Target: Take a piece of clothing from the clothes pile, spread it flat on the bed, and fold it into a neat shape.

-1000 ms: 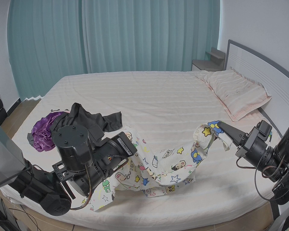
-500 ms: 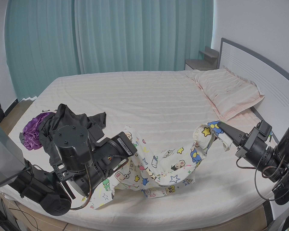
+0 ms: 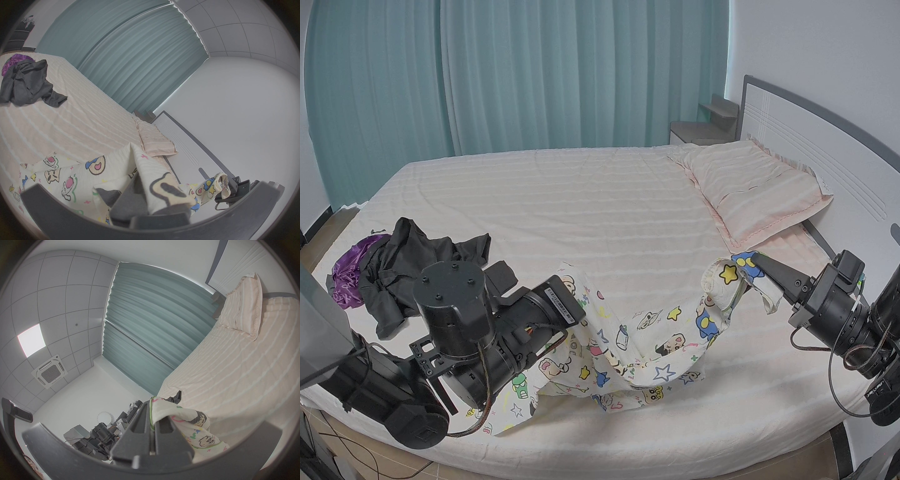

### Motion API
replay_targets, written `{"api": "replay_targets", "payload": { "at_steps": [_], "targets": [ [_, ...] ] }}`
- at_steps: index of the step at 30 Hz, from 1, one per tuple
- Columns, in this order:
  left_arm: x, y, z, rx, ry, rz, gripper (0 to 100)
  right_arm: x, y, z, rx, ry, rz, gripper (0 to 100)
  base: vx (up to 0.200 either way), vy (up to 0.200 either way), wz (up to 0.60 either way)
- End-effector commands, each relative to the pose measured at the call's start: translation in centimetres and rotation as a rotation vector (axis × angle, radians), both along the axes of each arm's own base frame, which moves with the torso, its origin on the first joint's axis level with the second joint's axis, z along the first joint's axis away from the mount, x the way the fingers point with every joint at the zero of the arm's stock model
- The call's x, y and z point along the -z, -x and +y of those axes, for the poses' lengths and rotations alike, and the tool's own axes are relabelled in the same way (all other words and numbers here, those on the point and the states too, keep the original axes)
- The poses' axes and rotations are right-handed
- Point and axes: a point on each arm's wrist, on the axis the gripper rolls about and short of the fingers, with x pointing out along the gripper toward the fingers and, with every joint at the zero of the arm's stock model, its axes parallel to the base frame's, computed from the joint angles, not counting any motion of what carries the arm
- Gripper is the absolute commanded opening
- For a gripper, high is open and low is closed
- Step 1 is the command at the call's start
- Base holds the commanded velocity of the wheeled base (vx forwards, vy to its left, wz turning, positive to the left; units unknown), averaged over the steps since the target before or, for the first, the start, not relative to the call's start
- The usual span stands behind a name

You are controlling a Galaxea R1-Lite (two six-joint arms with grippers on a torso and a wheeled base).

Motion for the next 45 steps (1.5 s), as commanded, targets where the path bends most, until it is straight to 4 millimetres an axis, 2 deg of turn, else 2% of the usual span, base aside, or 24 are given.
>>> {"api": "replay_targets", "payload": {
  "at_steps": [1, 10, 21, 33, 42, 45],
  "targets": [
    [0.1, 0.0, 0.0, -0.001, -0.003, 0.004, 0, 0.0, 0.0, 0.0, -0.002, 0.001, 0.002, 0, 0.000, 0.000, 0.00],
    [0.1, 0.0, 0.0, -0.001, -0.002, 0.002, 0, -0.1, 0.0, 0.0, 0.000, -0.002, -0.004, 0, 0.000, 0.000, 0.00],
    [-0.7, 0.4, 0.2, -0.036, 0.026, -0.039, 0, -1.4, 1.2, -0.6, -0.007, -0.027, -0.062, 0, -0.200, 0.000, 0.00],
    [-4.3, 2.5, 1.8, -0.028, 0.101, -0.132, 0, -2.9, 2.7, -1.2, -0.014, -0.048, -0.143, 0, -0.167, 0.000, 0.00],
    [-6.7, 4.4, 3.2, -0.039, 0.115, -0.221, 0, -5.3, 5.4, -2.4, -0.008, -0.077, -0.292, 0, 0.000, 0.000, 0.00],
    [-7.6, 4.9, 3.7, -0.073, 0.110, -0.259, 0, -6.4, 6.9, -3.1, -0.042, -0.096, -0.362, 0, 0.000, 0.000, 0.00]
  ]
}}
